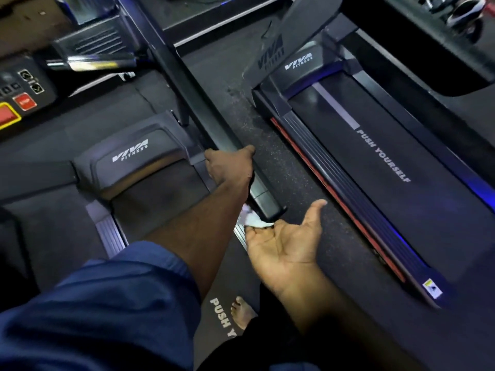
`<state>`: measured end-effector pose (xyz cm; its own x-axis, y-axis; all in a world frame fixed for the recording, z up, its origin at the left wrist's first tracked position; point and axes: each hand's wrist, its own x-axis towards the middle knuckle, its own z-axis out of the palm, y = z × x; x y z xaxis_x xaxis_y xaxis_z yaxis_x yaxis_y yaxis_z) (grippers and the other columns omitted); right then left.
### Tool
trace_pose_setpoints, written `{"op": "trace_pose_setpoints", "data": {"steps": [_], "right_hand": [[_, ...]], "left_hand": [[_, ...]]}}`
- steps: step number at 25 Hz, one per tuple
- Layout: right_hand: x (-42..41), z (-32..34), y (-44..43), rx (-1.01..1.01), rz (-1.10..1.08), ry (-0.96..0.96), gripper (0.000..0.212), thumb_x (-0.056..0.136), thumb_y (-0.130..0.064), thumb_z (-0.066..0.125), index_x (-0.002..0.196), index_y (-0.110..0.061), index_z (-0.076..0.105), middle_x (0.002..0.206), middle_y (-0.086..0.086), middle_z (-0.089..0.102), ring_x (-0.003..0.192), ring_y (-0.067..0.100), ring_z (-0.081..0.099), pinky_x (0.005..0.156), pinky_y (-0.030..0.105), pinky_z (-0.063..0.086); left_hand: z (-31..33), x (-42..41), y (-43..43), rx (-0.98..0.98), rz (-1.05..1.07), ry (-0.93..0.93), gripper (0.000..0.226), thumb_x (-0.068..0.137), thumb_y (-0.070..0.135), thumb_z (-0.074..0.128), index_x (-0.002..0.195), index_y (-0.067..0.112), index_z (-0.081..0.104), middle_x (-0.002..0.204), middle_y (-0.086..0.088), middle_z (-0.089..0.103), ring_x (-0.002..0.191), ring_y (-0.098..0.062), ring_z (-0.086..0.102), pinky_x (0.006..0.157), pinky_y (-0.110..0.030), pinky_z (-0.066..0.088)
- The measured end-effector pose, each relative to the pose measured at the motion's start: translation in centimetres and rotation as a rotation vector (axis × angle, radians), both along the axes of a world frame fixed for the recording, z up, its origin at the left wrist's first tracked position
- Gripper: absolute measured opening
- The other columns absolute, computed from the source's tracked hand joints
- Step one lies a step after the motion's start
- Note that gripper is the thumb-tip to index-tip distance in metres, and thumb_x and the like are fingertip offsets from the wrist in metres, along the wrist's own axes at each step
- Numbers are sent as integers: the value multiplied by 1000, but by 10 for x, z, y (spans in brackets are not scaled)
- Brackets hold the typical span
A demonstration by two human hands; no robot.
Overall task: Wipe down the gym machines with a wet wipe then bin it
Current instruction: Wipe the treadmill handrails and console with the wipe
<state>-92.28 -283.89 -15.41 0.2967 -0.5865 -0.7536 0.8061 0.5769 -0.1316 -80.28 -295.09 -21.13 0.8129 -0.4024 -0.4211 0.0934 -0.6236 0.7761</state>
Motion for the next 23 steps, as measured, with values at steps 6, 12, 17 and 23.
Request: {"op": "trace_pose_setpoints", "data": {"steps": [6, 12, 17, 23], "right_hand": [[-16, -15, -35, 137, 189, 82, 120, 71, -95, 53, 133, 8, 60, 125, 30, 69, 119, 44, 66, 99, 54, 52], [-29, -33, -98, -4, 740, 300, 132, 65, -105, 33, 137, 2, 60, 131, 23, 68, 121, 39, 67, 109, 54, 47], [4, -45, -158, -98, 1070, 336, 139, 54, -110, 42, 132, 3, 67, 151, 28, 51, 137, 40, 50, 125, 54, 28], [43, -49, -206, -176, 1246, 426, 132, 62, -109, 21, 125, -5, 72, 76, 5, 66, 52, 14, 55, 52, 29, 45]], "left_hand": [[-3, 1, 1, -1, -27, 7, 104, 59, 49, 91, 140, 3, 44, 134, -14, 57, 122, -33, 58, 104, -47, 53], [-5, 3, 7, -29, -70, 11, 107, 62, 54, 90, 145, 5, 41, 138, -10, 53, 126, -30, 55, 109, -45, 48], [-1, 52, -11, -64, -17, 258, 107, 46, 88, 83, 125, 21, 58, 115, 4, 71, 104, -18, 69, 96, -46, 58], [21, 89, -53, -9, -12, 185, 100, 51, 86, 76, 123, 20, 58, 122, 1, 68, 109, -21, 66, 101, -45, 55]]}}
